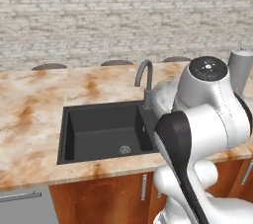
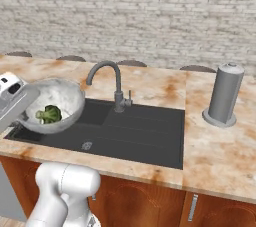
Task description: Pick the broccoli from the cabinet and place it in the bowl. Then pick the bowl and place it in the sink. Then turn on the sink facuet.
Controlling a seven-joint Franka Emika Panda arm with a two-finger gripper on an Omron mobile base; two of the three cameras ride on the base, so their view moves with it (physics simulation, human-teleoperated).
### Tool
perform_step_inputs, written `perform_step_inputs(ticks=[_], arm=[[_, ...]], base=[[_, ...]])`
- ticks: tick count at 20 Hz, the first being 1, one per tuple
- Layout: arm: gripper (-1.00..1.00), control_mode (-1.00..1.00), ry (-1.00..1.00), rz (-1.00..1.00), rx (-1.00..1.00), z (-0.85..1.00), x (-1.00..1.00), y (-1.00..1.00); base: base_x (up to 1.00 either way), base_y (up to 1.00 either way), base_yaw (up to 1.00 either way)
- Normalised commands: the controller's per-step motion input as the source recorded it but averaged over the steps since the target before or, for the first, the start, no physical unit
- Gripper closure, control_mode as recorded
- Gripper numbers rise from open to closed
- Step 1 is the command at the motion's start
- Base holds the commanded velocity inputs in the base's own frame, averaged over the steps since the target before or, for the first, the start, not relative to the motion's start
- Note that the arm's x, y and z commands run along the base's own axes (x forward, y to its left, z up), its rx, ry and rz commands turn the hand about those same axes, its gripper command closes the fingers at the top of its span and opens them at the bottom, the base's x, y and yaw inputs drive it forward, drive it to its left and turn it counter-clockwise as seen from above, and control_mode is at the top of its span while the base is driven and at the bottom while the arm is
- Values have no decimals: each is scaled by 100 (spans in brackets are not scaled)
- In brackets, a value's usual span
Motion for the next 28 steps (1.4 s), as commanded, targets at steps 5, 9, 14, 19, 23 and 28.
perform_step_inputs(ticks=[5,9,14,19,23,28], arm=[[100,-100,12,0,0,-53,5,78],[100,-100,12,0,0,-63,51,64],[100,-100,4,0,0,-43,98,19],[100,-100,0,0,0,-35,91,0],[100,-100,0,0,-1,-63,73,10],[100,-100,0,0,0,-58,79,15]], base=[[0,0,0],[0,0,0],[0,0,0],[0,0,0],[0,0,0],[0,0,0]])
